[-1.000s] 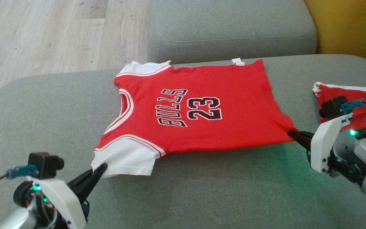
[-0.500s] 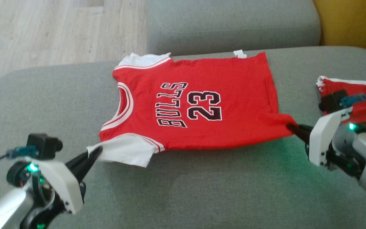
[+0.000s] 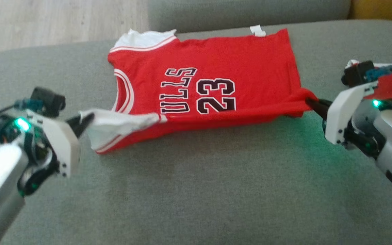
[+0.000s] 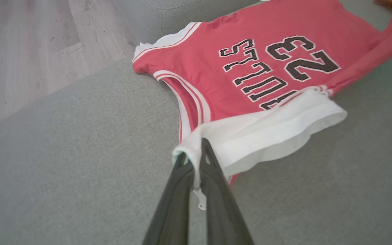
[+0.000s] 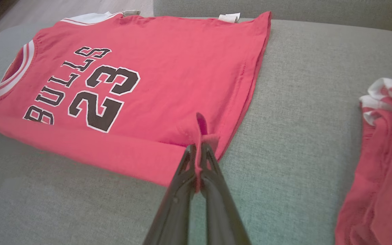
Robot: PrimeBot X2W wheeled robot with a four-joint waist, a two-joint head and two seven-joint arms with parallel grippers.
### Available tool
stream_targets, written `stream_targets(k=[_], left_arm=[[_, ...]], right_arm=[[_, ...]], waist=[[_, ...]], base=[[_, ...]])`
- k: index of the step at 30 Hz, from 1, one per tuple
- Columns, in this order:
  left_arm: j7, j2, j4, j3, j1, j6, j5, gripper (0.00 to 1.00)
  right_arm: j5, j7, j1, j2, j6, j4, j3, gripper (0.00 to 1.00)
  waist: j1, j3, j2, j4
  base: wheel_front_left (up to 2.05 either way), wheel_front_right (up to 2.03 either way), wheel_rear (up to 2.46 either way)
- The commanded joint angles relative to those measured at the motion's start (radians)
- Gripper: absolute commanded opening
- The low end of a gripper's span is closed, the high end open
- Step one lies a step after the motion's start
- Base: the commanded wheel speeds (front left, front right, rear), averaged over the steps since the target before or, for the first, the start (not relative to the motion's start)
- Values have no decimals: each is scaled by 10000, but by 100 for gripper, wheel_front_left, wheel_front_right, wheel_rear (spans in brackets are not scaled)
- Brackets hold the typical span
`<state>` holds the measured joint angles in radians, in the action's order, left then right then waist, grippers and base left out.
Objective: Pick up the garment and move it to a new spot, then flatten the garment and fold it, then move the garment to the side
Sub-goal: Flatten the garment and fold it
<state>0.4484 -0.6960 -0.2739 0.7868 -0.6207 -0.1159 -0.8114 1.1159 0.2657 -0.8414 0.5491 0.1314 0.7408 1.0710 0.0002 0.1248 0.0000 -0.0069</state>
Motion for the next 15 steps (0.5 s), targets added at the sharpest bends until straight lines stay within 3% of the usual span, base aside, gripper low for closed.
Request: stream_targets(k=[1, 15], left_arm=[[-14, -352, 89, -452, -754, -35, 162, 0], [-310, 71, -1835, 1336, -3116, -144, 1357, 0]], right_arm=[[-105, 5, -320, 52, -7, -62, -93, 0], [-347, -26, -1380, -819, -7, 1027, 405, 0]], waist=[[-2, 183, 0, -81], [-2, 1022, 0, -366]], base=[[0, 0, 0], [0, 0, 0]])
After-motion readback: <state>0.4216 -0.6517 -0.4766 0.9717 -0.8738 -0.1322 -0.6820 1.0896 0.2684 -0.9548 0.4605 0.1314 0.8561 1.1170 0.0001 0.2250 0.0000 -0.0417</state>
